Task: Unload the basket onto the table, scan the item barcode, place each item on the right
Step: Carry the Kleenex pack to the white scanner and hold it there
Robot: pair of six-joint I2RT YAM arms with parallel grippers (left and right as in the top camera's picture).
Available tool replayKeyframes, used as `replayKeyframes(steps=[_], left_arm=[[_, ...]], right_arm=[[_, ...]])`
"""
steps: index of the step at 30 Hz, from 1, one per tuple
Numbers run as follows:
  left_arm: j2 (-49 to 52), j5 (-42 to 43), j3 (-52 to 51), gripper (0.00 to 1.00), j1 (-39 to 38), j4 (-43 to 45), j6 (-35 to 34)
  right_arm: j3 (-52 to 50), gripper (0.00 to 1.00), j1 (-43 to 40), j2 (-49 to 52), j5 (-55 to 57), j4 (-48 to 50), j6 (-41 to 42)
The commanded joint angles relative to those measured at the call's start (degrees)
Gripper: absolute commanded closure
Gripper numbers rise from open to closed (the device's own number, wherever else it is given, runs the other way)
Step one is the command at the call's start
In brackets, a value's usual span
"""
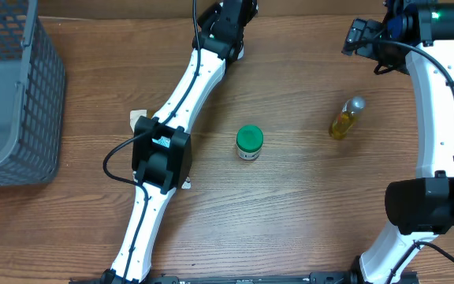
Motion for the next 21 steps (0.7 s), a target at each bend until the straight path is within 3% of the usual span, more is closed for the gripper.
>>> replayKeyframes(steps=[1, 12, 21], left_arm=[[0.35, -0.63, 0.52, 0.96, -0.37, 1.44, 1.31], [0.59, 2.12, 0.17, 0.96, -0.31, 1.92, 1.14], [0.42, 2.08, 0.2, 0.96, 0.02, 1.84, -5.25]], right_arm=[[0.55, 0.0, -0.35, -0.5, 0.07, 0.33, -0.02], [0.55, 0.0, -0.35, -0.5, 0.07, 0.33, 0.0], [0.55, 0.0, -0.35, -0.5, 0.07, 0.33, 0.0]])
